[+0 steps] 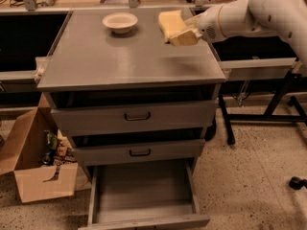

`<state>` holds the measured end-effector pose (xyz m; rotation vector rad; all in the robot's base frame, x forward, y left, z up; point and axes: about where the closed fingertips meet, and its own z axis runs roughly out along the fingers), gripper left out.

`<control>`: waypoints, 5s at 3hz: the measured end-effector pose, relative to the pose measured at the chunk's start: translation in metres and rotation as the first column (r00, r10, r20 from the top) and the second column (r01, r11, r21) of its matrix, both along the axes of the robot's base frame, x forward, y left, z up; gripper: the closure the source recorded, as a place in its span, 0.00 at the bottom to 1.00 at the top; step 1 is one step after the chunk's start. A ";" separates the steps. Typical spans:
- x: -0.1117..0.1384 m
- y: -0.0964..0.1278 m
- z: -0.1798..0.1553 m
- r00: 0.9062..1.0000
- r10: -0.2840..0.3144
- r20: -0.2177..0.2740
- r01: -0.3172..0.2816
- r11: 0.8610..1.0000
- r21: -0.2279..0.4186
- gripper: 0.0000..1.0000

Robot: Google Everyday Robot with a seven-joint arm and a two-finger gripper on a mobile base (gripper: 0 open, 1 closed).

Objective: Place sponge into bottom drawer

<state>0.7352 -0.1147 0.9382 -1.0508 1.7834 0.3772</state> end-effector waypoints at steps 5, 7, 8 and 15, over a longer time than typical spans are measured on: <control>-0.174 0.099 -0.071 0.784 0.620 -0.025 -0.620 0.782 -0.055 1.00; -0.198 0.114 -0.170 0.757 0.630 -0.175 -0.650 0.753 -0.102 1.00; -0.230 0.137 -0.258 0.703 0.648 -0.293 -0.691 0.720 -0.065 1.00; -0.259 0.153 -0.562 0.821 0.442 -0.361 -0.418 0.897 0.148 1.00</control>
Offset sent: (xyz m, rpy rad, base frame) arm -0.0976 0.0604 -0.0263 -0.1861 -0.0724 0.4802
